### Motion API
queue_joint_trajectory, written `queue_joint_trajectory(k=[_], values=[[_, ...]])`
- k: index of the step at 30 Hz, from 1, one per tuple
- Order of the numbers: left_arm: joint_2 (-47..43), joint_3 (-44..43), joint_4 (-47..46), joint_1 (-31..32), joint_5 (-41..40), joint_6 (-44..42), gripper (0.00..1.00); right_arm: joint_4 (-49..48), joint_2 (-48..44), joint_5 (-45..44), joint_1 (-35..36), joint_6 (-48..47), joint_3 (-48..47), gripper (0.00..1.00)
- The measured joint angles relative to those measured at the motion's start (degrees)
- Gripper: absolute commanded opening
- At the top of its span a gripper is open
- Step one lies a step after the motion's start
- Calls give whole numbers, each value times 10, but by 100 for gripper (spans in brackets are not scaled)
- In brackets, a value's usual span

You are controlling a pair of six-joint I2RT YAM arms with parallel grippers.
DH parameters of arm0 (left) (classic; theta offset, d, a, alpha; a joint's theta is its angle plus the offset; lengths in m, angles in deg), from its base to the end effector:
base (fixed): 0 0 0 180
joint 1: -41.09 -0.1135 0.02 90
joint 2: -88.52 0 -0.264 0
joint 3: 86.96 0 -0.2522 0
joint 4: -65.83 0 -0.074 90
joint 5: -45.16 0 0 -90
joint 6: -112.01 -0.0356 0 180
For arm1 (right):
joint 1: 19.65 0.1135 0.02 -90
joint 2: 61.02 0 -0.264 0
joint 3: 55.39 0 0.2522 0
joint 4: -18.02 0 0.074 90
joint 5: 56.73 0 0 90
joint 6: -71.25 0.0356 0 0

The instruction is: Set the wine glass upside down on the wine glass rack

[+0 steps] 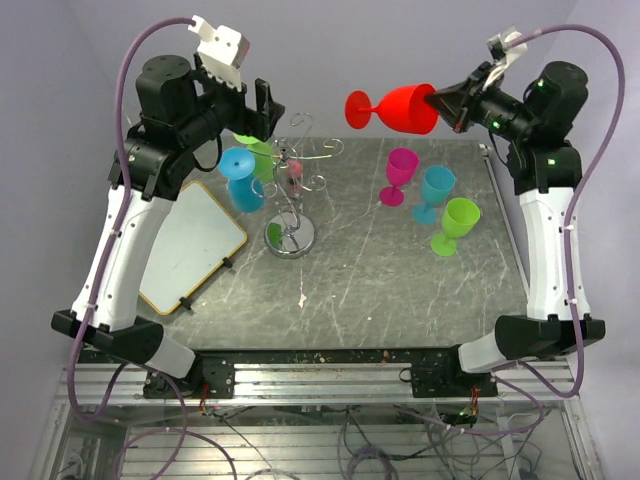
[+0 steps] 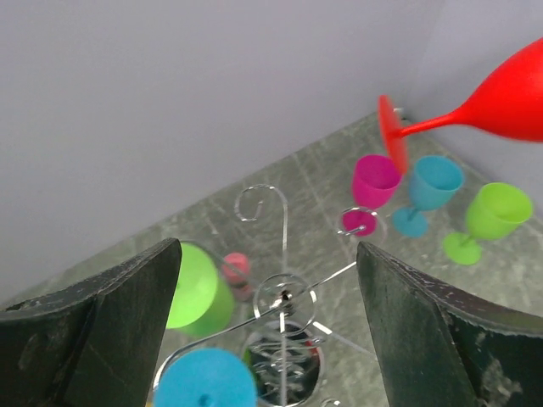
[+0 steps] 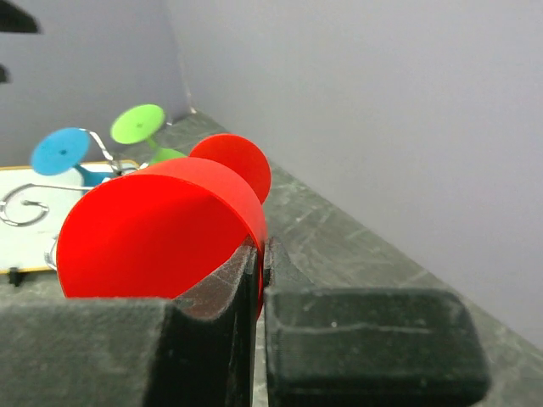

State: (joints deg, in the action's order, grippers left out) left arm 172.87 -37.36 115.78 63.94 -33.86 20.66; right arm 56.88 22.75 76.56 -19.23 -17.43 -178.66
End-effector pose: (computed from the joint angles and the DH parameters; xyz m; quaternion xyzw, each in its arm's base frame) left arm 0.2533 -0.1141 0.5504 0.2163 0.6976 -0.1954 0.6545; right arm 0.2857 0.0265 0.5375 -0.2571 0.6556 0.2694 0.6569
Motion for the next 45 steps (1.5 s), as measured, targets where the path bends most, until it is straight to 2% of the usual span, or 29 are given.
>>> queue_joint_trajectory(k=[5,11,20,31,35,39,45], values=[[31,-1,-25,2,36,79,91,-4,22,3,46,12,-34,0],[64,-1,-53,2,79,166,86,-8,26,5,64,17,-46,0],[84,-1,-96,9,129,245,78,-12,26,9,78,26,-47,0],[117,1,-128,14,169,308,57,-17,26,12,79,39,-47,0],[126,5,-130,17,179,318,52,-18,26,14,79,40,-47,0],[131,14,-136,18,186,328,41,-18,25,17,79,40,-47,0],[133,20,-141,20,192,336,32,-22,25,23,80,40,-43,0]])
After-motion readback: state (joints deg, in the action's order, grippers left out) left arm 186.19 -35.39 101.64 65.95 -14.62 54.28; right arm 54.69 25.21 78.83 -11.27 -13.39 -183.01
